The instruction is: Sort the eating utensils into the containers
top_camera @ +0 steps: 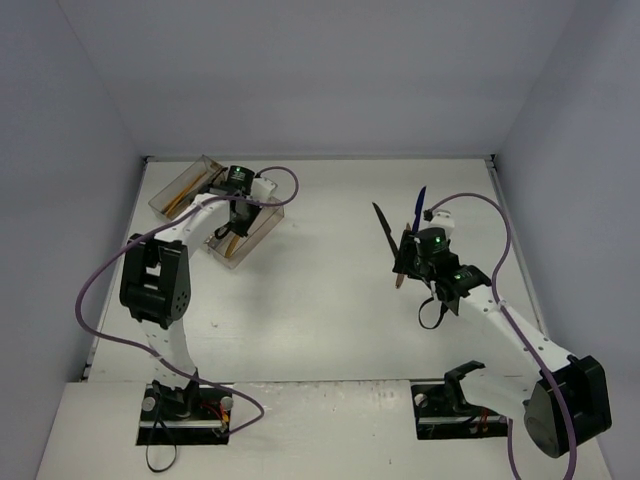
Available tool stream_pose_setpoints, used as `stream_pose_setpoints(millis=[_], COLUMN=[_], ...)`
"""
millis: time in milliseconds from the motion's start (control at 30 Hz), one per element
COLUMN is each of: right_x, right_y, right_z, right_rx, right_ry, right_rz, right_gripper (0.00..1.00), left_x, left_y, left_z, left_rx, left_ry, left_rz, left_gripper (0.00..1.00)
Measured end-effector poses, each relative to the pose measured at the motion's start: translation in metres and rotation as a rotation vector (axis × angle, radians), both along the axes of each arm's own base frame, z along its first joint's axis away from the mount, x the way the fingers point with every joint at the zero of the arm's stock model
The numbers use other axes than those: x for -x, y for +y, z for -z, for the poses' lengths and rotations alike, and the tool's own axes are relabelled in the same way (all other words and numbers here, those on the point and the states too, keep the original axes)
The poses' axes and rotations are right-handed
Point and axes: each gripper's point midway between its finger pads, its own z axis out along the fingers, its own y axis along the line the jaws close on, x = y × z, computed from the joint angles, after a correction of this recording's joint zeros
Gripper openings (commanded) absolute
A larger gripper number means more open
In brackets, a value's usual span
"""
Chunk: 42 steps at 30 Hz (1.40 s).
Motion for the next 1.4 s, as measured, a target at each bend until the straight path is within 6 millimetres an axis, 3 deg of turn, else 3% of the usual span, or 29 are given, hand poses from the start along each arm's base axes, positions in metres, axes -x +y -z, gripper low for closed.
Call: stream_pose_setpoints(millis=[167, 333, 667, 767, 933, 1000, 1067, 1200, 1300, 1400], right_x=[-0.007, -0.019, -0.035, -0.044, -0.059, -0.066, -0.071, -0.079, -0.082, -0.086], right_y=[-0.002, -0.005, -0.011, -0.017, -0.024, -0.026, -0.029, -0.036, -0.039, -0.039], right_z=[0.0, 0.004, 0.021, 0.028, 0.042, 0.05, 0.059, 0.078, 0.09, 0.098], right_rx=[0.018, 0.042, 0.085, 0.105, 0.131, 0.14, 0.148, 0.163, 0.171, 0.171], right_ry=[0.006, 0.029, 0.09, 0.112, 0.155, 0.175, 0.2, 0.248, 0.28, 0.296], right_rz=[0.019, 0.044, 0.081, 0.107, 0.138, 0.149, 0.16, 0.182, 0.192, 0.2], right_gripper=[0.55, 0.55, 0.53, 0.5, 0.47, 0.46, 0.45, 0.44, 0.43, 0.42], left_x=[0.0, 0.005, 0.015, 0.021, 0.038, 0.052, 0.066, 0.092, 0.101, 0.1], left_y=[-0.001, -0.003, -0.013, -0.016, -0.02, -0.02, -0.019, -0.014, -0.013, -0.015], left_z=[-0.014, -0.029, -0.032, -0.058, -0.12, -0.133, -0.135, -0.111, -0.093, -0.091], left_rx=[0.012, 0.025, 0.055, 0.114, 0.245, 0.294, 0.33, 0.356, 0.357, 0.369], left_ry=[-0.032, -0.063, -0.054, -0.101, -0.249, -0.293, -0.318, -0.301, -0.266, -0.265], left_rz=[-0.003, -0.006, -0.031, -0.07, -0.117, -0.126, -0.133, -0.154, -0.162, -0.165], left_gripper=[0.37, 0.43, 0.66, 0.68, 0.69, 0.69, 0.69, 0.69, 0.69, 0.69])
